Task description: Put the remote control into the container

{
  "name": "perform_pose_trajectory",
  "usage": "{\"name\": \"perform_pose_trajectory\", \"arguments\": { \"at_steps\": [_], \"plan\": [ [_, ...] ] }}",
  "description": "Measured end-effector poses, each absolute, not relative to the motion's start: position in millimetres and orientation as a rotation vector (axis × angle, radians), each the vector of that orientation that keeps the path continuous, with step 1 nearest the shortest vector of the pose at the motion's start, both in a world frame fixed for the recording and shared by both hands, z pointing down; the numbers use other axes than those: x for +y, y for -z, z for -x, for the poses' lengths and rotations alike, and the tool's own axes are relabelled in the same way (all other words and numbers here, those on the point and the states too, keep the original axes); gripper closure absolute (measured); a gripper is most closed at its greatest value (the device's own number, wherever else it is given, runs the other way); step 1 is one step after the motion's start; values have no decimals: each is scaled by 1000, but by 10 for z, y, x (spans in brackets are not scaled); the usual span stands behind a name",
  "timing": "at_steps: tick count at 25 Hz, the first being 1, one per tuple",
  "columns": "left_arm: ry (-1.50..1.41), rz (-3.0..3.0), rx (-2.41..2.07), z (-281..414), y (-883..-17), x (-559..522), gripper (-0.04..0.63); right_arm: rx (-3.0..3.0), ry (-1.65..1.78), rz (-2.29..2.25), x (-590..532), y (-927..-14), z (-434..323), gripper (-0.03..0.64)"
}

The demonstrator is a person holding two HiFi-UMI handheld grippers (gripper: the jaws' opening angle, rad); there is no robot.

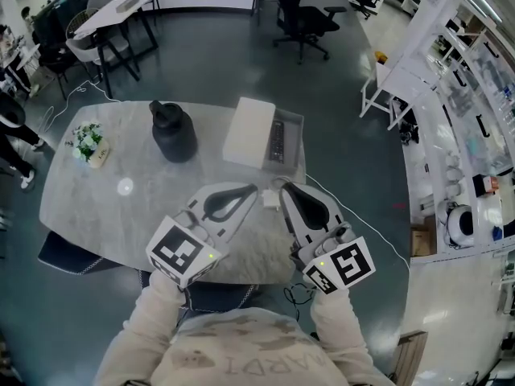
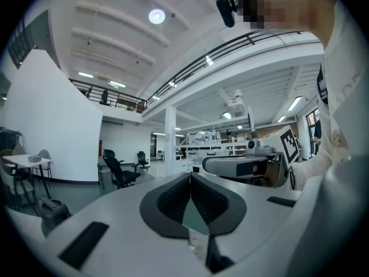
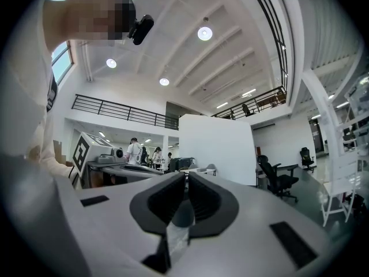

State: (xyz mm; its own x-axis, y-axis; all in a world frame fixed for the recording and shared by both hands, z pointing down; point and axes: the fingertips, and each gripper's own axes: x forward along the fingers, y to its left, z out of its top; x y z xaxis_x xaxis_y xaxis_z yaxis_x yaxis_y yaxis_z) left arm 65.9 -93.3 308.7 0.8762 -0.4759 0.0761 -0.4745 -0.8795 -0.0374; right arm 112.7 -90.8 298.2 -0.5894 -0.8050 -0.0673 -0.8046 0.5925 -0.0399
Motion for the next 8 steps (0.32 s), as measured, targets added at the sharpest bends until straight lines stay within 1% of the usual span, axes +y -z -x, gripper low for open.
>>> {"name": "perform_pose_trajectory", "arguments": {
  "at_steps": [8],
  "plan": [
    [133, 3022, 775, -625, -3085, -938, 583, 2727, 2, 1381, -919, -2956, -1097, 588]
  ]
}}
